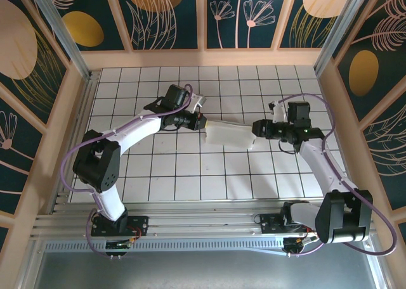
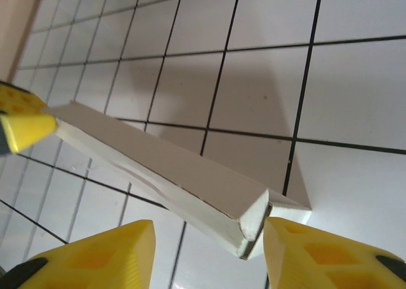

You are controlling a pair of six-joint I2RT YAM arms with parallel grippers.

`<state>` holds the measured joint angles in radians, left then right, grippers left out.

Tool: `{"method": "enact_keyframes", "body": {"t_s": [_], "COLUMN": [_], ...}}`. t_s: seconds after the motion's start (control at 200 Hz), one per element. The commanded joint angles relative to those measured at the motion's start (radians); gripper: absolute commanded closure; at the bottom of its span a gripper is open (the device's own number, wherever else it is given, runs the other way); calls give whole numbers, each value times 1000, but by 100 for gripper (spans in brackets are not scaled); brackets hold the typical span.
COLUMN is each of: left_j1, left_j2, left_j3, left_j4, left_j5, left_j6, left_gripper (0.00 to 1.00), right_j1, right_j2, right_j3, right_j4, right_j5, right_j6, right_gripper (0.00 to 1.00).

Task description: Fold the paper box

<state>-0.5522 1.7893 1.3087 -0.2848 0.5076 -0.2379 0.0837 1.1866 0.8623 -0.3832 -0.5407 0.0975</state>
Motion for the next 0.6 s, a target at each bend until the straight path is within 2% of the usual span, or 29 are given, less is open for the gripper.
{"method": "enact_keyframes", "body": {"t_s": [0.0, 0.2, 0.475, 0.596], "left_j1": [-17, -17, -16, -17], "left_j2": [67, 68, 71, 73], "left_j3": [-19, -6, -5, -3], "left_j4": [-146, -151, -147, -147], "left_j5": [-21, -19, -12, -13], "left_j6": [-12, -12, -15, -17], "left_gripper": [100, 100, 100, 100], "right_j1": [-15, -22, -25, -23], "right_j2": [-3, 70, 16, 2], "right_j3": [53, 51, -87, -143], "right_j4": [-4, -50, 142, 183], "right_j5": [33, 90, -36, -44], "right_j6": [133, 408, 615, 668], "right_gripper": [48, 46, 46, 52]}}
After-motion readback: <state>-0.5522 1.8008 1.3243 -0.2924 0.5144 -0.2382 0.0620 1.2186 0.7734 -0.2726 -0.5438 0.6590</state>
